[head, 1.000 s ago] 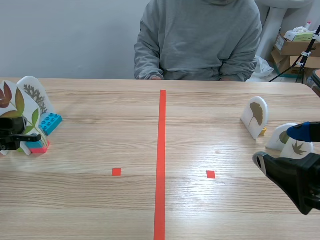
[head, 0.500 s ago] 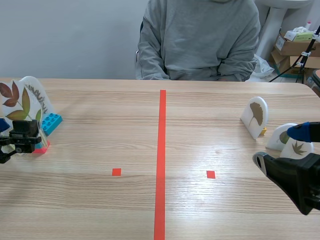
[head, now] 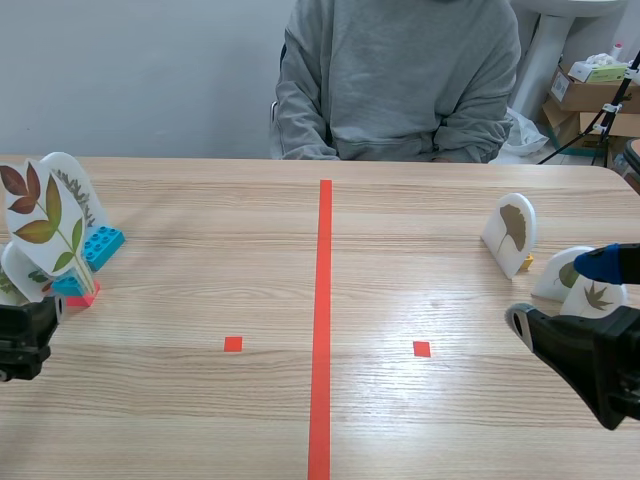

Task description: Do the leaf sorting experiment

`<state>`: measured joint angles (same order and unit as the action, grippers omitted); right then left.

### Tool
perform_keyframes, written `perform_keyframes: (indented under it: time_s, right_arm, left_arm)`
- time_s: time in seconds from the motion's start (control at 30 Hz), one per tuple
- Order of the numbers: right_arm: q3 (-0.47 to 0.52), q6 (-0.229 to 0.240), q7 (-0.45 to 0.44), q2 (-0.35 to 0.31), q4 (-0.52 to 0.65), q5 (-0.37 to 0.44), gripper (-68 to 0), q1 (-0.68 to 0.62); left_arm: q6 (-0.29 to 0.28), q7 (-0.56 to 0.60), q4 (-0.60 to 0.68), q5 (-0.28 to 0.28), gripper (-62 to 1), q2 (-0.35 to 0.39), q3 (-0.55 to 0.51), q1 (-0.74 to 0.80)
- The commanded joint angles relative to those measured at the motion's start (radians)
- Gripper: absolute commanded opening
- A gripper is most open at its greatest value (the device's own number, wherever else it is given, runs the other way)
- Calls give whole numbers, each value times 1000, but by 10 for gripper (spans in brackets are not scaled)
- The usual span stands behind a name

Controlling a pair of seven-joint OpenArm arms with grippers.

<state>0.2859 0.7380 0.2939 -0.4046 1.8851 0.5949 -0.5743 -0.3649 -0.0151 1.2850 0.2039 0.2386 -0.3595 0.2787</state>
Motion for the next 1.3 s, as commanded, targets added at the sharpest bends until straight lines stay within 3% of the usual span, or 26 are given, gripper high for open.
perform_keyframes:
  time_s: [0.0, 0.17, 0.3, 0.5, 0.73, 1.27]
  right_arm:
    - [1, 8, -14, 0, 2, 11, -124, 10]
    - [1, 8, -14, 0, 2, 11, -124, 10]
    - [1, 8, -14, 0, 2, 11, -124, 10]
    - [1, 8, -14, 0, 2, 11, -124, 10]
    - [1, 8, -15, -1, 2, 12, -124, 10]
    - [1, 8, -16, 0, 2, 12, -124, 10]
  left_arm:
    - [-21, 19, 65, 22, -155, 17, -23, 50]
    - [-111, 17, 221, 66, -155, 16, -41, 212]
    - [-222, 0, 352, 71, -155, 8, -41, 311]
    - [-305, -69, 534, 181, -155, 5, -41, 396]
    - [-329, -154, 678, 277, -155, 6, -41, 459]
    - [-331, -169, 698, 271, -155, 6, -41, 474]
